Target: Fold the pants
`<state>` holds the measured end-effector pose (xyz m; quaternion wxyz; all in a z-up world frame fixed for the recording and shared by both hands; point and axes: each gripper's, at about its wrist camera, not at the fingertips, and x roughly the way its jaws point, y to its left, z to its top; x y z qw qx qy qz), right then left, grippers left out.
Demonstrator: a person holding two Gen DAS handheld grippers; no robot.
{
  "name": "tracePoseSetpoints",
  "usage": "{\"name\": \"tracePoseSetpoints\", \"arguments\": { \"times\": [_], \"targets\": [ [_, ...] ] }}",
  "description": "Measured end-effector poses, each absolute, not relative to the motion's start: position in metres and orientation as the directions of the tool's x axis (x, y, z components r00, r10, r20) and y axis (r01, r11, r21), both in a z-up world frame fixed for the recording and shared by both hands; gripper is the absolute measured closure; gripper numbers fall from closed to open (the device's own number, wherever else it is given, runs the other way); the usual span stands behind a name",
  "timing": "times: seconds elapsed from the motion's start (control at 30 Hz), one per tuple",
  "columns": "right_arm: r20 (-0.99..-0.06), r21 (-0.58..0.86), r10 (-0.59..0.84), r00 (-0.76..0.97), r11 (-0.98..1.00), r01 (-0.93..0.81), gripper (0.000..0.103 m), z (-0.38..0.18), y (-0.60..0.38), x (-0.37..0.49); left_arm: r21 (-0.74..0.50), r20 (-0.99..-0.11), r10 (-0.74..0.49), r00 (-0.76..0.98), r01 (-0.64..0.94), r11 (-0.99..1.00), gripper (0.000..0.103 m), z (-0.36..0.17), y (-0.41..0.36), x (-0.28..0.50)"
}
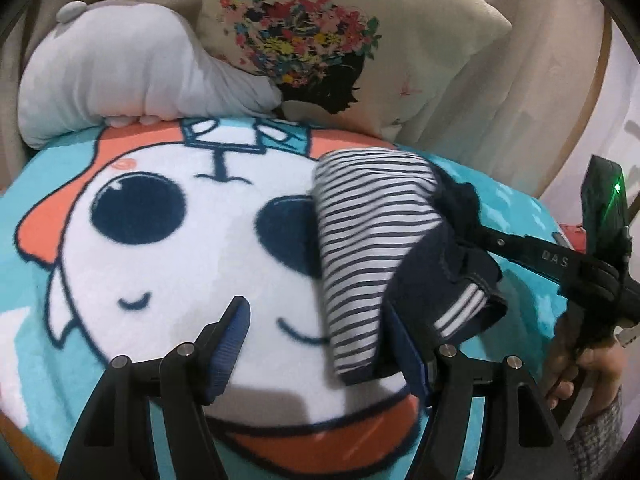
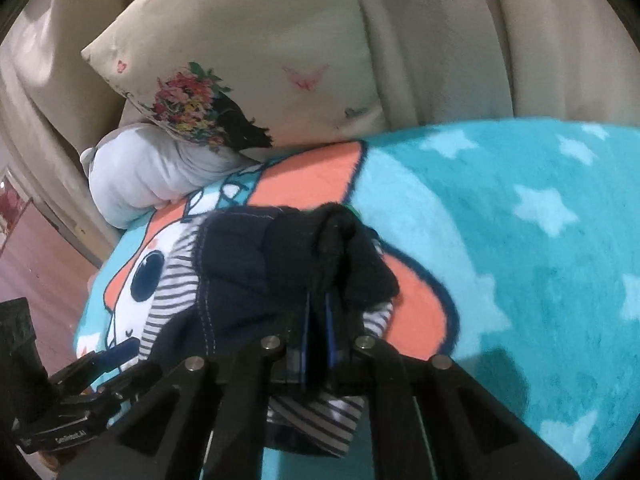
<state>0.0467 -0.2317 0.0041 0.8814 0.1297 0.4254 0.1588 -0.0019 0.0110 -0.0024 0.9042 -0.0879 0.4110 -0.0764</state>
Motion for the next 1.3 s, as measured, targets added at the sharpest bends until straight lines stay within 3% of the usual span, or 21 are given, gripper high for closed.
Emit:
{"name": "tracePoseSetpoints", "arguments": {
  "times": [0.17, 0.3, 0.37, 0.4, 0.43, 0.5, 0.7, 0.77, 0.8, 0.83, 0.87, 0.9, 1.13, 1.2, 1.3],
  "targets": [
    [-0.705, 0.392, 0.389, 0.593, 0.911, -0.132, 0.095, 0.002, -0.242, 0.037, -0.267, -0.731, -0.240, 0.639, 0.055, 0.962, 0.031, -0.003, 0.021, -0.002],
    [-0.719, 0.343, 0.306, 0.624, 0.937, -0.064, 0.095, 0.010, -0.258, 0.031, -0.289, -0.722, -0.226, 0.654, 0.011, 0.957, 0.030, 0.005, 0.040, 0.002],
    [-0.715, 0.381, 0.328, 0.617, 0.923, -0.050, 0.088, 0.010, -0.268, 0.030, -0.307, -0.722, -0.231, 0.652, -0.002, 0.952, 0.026, 0.007, 0.052, 0.009],
    [-0.710, 0.405, 0.348, 0.613, 0.913, -0.049, 0.071, 0.010, -0.272, 0.031, -0.320, -0.728, -0.242, 0.642, -0.005, 0.948, 0.026, 0.006, 0.057, 0.014],
    [-0.701, 0.431, 0.375, 0.607, 0.901, -0.059, 0.046, 0.009, -0.274, 0.032, -0.346, -0.733, -0.265, 0.626, -0.008, 0.938, 0.026, 0.003, 0.063, 0.022],
    [-0.677, 0.487, 0.427, 0.600, 0.871, -0.070, 0.035, 0.007, -0.277, 0.038, -0.410, -0.736, -0.325, 0.594, -0.009, 0.912, 0.026, -0.003, 0.070, 0.038],
    [-0.678, 0.577, 0.508, 0.532, 0.816, -0.044, 0.035, -0.015, -0.269, 0.075, -0.459, -0.745, -0.418, 0.520, 0.053, 0.887, 0.024, -0.022, 0.047, 0.080],
    [-0.662, 0.598, 0.544, 0.515, 0.798, -0.075, 0.044, -0.021, -0.261, 0.081, -0.456, -0.740, -0.453, 0.497, 0.124, 0.881, 0.026, -0.022, 0.025, 0.089],
    [-0.657, 0.606, 0.560, 0.505, 0.790, -0.088, 0.071, -0.021, -0.256, 0.082, -0.459, -0.741, -0.464, 0.485, 0.139, 0.877, 0.033, -0.022, 0.019, 0.092],
    [-0.657, 0.624, 0.581, 0.481, 0.776, -0.086, 0.076, -0.023, -0.251, 0.084, -0.455, -0.743, -0.466, 0.480, 0.148, 0.878, 0.042, -0.022, 0.013, 0.094],
    [-0.656, 0.627, 0.581, 0.482, 0.775, -0.079, 0.078, -0.022, -0.249, 0.085, -0.453, -0.745, -0.471, 0.474, 0.159, 0.877, 0.061, -0.021, 0.009, 0.095],
    [-0.651, 0.627, 0.584, 0.484, 0.774, -0.090, 0.080, -0.018, -0.246, 0.085, -0.448, -0.744, -0.471, 0.474, 0.169, 0.878, 0.064, -0.016, 0.005, 0.095],
    [-0.539, 0.707, 0.666, 0.516, 0.690, -0.152, 0.081, 0.012, -0.238, 0.095, -0.350, -0.746, -0.363, 0.558, 0.135, 0.927, 0.064, 0.021, 0.012, 0.115],
    [-0.561, 0.684, 0.640, 0.525, 0.716, -0.141, 0.077, 0.007, -0.235, 0.101, -0.293, -0.765, -0.300, 0.570, 0.107, 0.950, 0.064, 0.022, 0.012, 0.120],
    [-0.700, 0.522, 0.471, 0.537, 0.850, -0.065, 0.067, -0.009, -0.231, 0.105, -0.269, -0.782, -0.271, 0.560, 0.089, 0.959, 0.064, 0.018, 0.011, 0.112]
  ]
}}
